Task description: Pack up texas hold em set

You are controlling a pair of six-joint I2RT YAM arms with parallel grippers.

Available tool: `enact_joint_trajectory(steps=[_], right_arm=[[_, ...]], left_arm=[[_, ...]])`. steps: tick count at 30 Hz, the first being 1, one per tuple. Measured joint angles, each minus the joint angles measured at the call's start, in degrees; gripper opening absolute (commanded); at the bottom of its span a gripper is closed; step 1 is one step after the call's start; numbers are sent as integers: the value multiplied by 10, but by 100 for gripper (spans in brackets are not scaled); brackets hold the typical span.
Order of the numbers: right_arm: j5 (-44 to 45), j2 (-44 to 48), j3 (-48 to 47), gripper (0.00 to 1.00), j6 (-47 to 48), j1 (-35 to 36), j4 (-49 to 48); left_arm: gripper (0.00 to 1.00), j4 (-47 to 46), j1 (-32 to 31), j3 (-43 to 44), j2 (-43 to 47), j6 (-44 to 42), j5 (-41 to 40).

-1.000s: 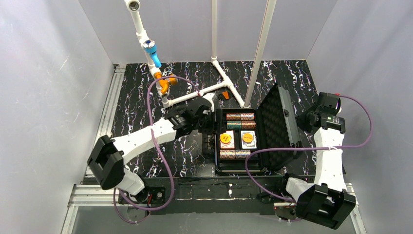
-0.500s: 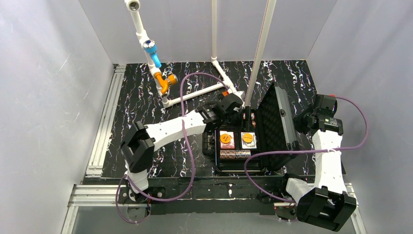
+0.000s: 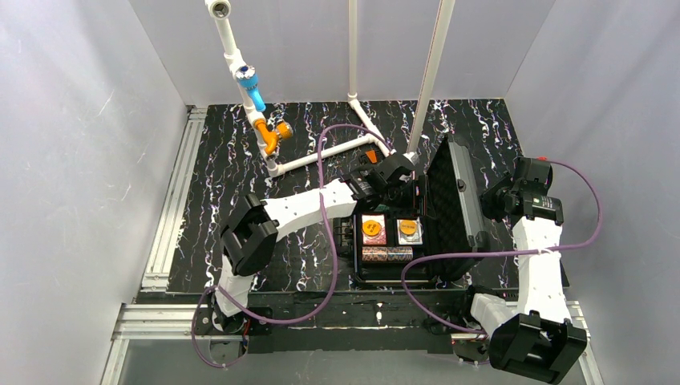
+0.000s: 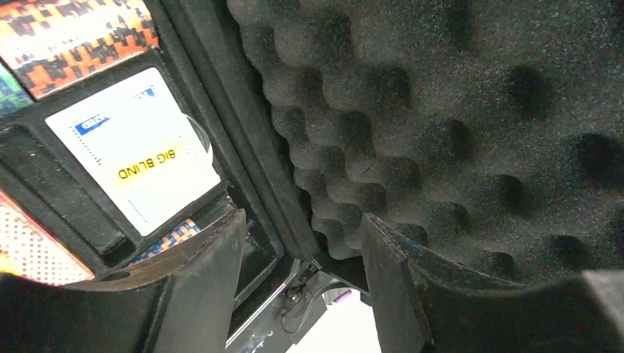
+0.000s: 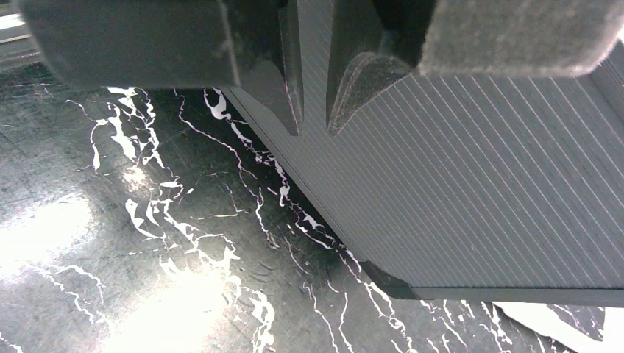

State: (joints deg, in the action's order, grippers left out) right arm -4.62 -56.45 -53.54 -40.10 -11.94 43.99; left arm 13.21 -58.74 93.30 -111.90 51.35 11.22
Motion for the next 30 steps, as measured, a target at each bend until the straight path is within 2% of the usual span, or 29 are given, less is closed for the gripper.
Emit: enact_joint_trajectory(steps=[15, 24, 30], right_arm=[[-33, 5, 1, 24, -13, 13, 0], [-48, 11, 1, 24, -20, 21, 0], [-68, 28, 6, 24, -30, 27, -4]], left_arm=[[57, -143, -1, -19, -10, 51, 76], [59, -166, -2, -26, -9, 53, 93], [63, -174, -2, -83, 0, 51, 89]])
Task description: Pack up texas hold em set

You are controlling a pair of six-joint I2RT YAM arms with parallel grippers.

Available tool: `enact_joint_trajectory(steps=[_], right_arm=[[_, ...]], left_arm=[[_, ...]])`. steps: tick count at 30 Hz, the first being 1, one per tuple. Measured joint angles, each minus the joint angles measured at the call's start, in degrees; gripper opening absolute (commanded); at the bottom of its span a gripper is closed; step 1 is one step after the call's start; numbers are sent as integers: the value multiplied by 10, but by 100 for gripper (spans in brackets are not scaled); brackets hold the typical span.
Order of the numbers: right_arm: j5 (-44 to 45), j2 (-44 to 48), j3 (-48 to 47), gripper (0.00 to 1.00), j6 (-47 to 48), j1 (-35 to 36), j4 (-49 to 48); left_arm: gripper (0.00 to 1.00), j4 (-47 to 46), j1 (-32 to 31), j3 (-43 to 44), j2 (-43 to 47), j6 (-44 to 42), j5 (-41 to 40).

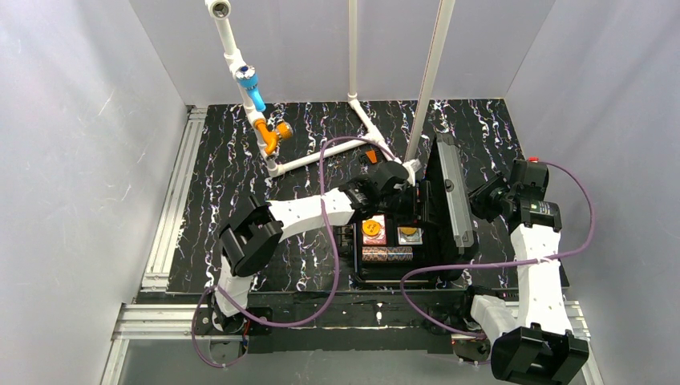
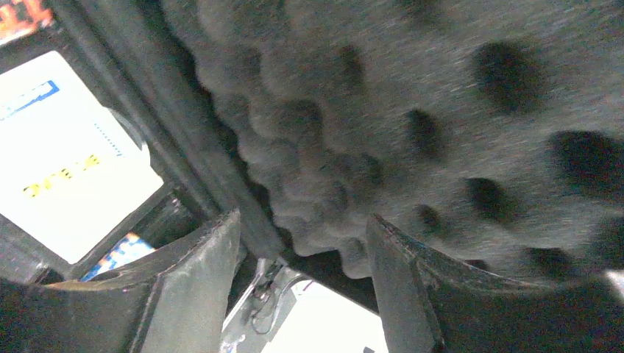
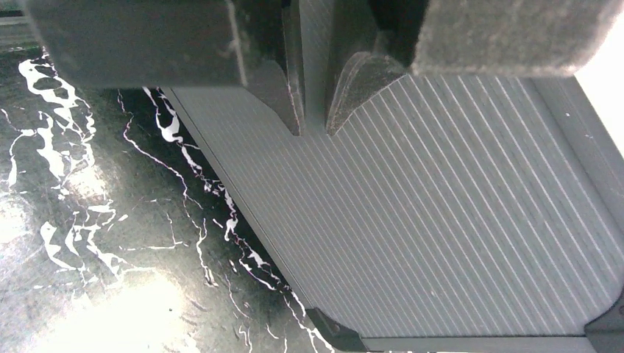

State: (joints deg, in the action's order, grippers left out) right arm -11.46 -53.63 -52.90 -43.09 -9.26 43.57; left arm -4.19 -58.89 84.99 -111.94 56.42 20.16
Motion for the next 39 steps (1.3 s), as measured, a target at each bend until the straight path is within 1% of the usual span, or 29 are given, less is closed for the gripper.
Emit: enact_joint_trajectory(steps=[5, 10, 13, 22, 28, 39], right_arm=[[-8, 5, 13, 24, -3, 2, -5], [-23, 8, 28, 23, -7, 9, -17], [-31, 8, 33, 23, -11, 16, -20], [-46, 19, 52, 23, -23, 33, -42], [-51, 21, 65, 23, -33, 47, -52], [-51, 31, 70, 23, -35, 56, -61]], left_arm=[[65, -2, 1, -49, 23, -3, -7], [65, -34, 8, -115, 69, 2, -13], [66, -50, 13, -140, 92, 5, -13], [66, -75, 31, -195, 133, 7, -17], [66, -85, 37, -214, 161, 11, -20], [66, -96, 37, -264, 184, 14, -28]])
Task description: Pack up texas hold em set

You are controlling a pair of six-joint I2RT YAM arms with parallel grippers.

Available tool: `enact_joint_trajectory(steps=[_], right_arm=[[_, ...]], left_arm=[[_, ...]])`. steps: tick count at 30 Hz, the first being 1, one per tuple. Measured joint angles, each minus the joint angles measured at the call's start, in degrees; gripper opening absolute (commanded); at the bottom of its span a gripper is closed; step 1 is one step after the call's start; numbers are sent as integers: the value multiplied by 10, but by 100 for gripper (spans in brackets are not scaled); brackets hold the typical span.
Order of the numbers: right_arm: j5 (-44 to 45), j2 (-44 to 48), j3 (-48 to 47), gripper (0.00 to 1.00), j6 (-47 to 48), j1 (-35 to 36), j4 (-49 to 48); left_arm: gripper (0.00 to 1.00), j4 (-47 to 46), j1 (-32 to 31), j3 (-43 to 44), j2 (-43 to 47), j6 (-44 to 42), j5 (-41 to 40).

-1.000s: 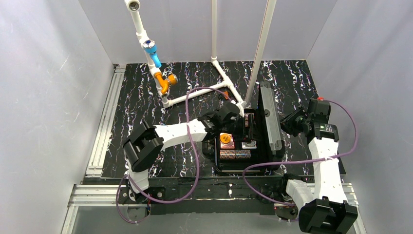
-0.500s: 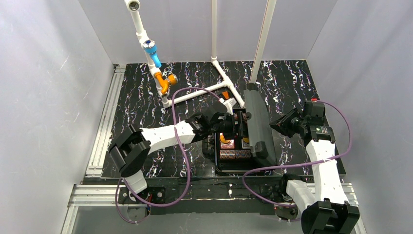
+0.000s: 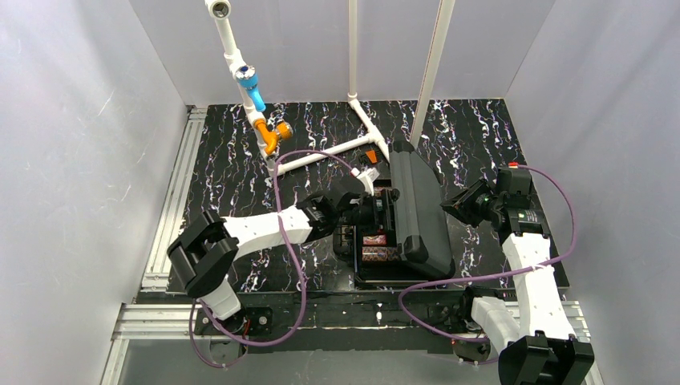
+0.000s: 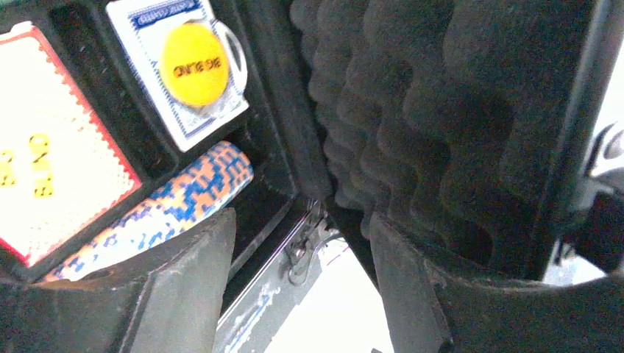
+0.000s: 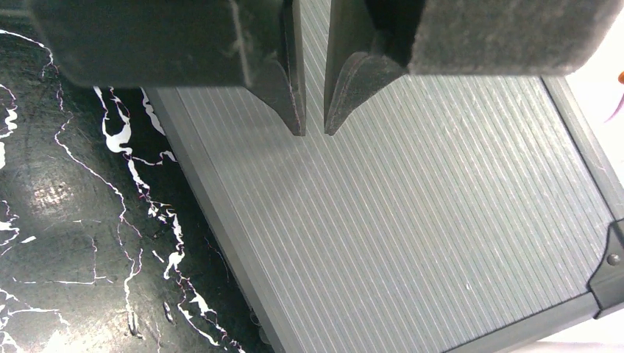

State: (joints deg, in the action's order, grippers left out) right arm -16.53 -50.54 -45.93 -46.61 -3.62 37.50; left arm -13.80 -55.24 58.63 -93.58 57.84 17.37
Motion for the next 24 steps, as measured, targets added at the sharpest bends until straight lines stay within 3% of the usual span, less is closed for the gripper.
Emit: enact_joint_trajectory(steps=[10, 18, 24], right_arm=[[-2, 6, 9, 23, 0, 1, 0], [-1, 7, 22, 23, 1, 8, -5], [-2, 7, 44, 23, 4, 11, -4]], left_arm=[[66, 20, 22, -108, 87, -2, -28], [64, 59, 28, -113, 89, -32, -50], [63, 150, 28, -103, 94, -57, -101]])
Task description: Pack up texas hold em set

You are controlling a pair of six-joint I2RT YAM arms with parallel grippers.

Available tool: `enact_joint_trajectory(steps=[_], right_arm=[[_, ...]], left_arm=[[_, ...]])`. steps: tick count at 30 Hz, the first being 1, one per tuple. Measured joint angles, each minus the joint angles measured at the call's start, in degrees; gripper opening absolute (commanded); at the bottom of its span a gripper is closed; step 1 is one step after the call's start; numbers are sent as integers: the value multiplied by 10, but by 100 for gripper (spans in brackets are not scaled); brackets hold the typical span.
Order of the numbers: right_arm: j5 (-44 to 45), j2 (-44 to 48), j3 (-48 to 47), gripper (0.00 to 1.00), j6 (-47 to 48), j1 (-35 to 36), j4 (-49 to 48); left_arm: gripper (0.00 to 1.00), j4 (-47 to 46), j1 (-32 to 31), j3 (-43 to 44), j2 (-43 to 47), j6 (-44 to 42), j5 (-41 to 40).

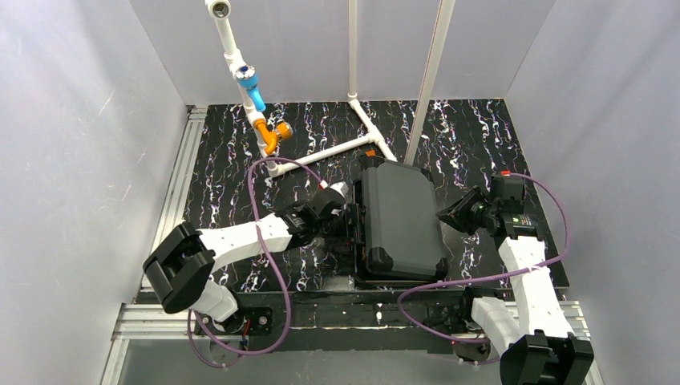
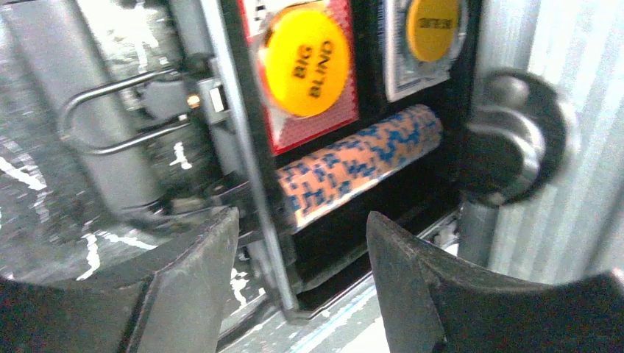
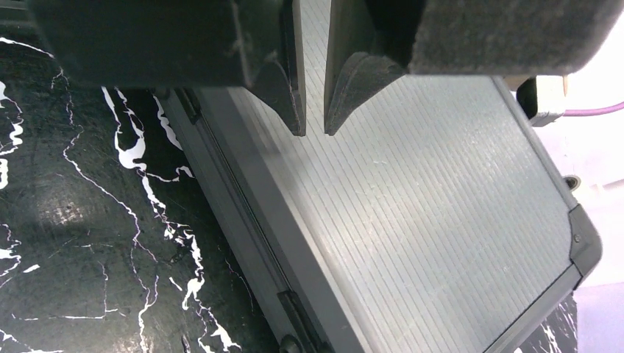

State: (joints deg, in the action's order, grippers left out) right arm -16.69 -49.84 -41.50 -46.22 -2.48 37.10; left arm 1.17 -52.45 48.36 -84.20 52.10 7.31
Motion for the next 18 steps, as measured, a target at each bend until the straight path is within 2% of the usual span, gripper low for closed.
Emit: enact_joint_trajectory(steps=[7, 18], right_arm=[[0, 0, 2, 23, 1, 3, 0], [0, 0, 2, 24, 6, 9, -2]], left_arm=[[63, 85, 0, 0, 47, -25, -64], [63, 143, 0, 0, 104, -44, -106]])
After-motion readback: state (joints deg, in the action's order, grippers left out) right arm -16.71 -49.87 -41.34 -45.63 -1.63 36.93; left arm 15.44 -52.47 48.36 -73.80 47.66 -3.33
